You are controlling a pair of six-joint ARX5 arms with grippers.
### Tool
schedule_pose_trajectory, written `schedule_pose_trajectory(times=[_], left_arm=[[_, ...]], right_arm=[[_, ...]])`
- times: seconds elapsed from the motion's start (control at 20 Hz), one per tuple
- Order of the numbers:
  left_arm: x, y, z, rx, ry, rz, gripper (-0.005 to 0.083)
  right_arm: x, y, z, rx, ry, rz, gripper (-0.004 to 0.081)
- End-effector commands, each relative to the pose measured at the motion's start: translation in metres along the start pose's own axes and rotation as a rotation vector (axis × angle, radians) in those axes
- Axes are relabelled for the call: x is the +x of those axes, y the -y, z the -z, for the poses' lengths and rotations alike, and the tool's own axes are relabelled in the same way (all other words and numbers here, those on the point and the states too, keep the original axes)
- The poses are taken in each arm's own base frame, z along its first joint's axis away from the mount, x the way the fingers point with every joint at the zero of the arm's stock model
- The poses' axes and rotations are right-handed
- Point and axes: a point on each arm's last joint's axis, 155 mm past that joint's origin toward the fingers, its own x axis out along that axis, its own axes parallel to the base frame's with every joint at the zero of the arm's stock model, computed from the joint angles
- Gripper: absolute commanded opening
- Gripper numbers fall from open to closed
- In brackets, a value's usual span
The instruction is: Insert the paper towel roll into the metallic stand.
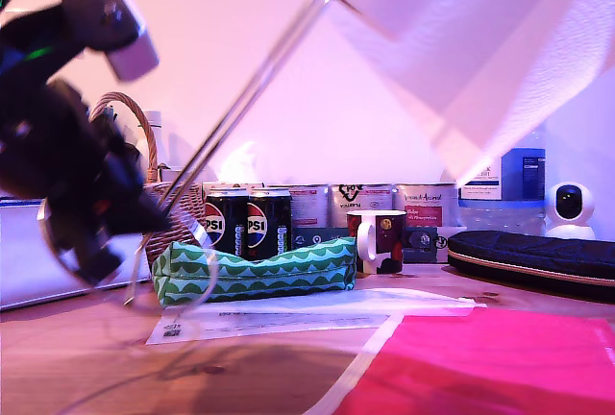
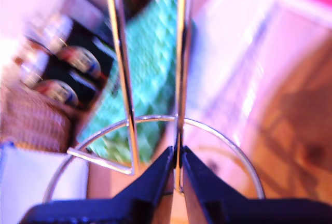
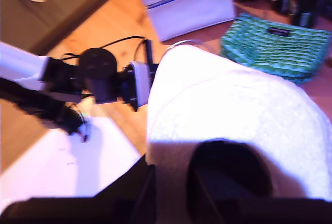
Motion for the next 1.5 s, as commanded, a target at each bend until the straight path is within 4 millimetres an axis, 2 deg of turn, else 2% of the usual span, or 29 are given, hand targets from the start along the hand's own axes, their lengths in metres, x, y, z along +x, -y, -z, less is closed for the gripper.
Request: schedule_pose_trajectory(times=[0.0, 0.2, 0.35, 0.4, 0.55, 0.7, 0.95, 1.1, 1.25, 1.45], left_arm=[[-0.002, -0.010, -0.018, -0.026, 0.062, -0.033, -0.0019], [-0.003, -0.002, -0.034, -0.067, 0.137, 0.022, -0.0019], [-0.007, 0.008, -0.052, -0.227, 0.209, 0.099, -0.0019], [-0.008, 0.010, -0.058, -0.228, 0.236, 0.118, -0.0019], [-0.013, 0.022, -0.069, -0.409, 0.272, 0.223, -0.0019], [-0.014, 0.028, -0.077, -0.493, 0.301, 0.282, -0.0019], [0.002, 0.049, -0.071, -0.526, 0.296, 0.343, -0.0019], [0.011, 0.053, -0.072, -0.575, 0.320, 0.362, -0.0019], [0.024, 0.062, -0.051, -0.622, 0.254, 0.379, -0.0019], [0.037, 0.078, -0.023, -0.651, 0.166, 0.409, -0.0019]], right_arm=[[0.002, -0.005, -0.005, -0.009, 0.004, -0.024, -0.0012], [0.022, 0.000, -0.005, 0.007, -0.055, -0.034, -0.0012], [0.040, 0.017, -0.004, 0.041, -0.106, 0.013, -0.0012], [0.044, 0.024, -0.003, 0.048, -0.121, 0.042, -0.0012], [0.050, 0.050, -0.001, 0.054, -0.147, 0.166, -0.0012], [0.052, 0.059, -0.001, 0.045, -0.159, 0.215, -0.0012], [0.056, 0.066, -0.007, 0.008, -0.171, 0.281, -0.0012], [0.062, 0.067, -0.014, -0.020, -0.176, 0.309, -0.0012], [0.076, 0.067, -0.020, -0.046, -0.202, 0.317, -0.0012], [0.105, 0.073, -0.012, -0.066, -0.289, 0.340, -0.0012]])
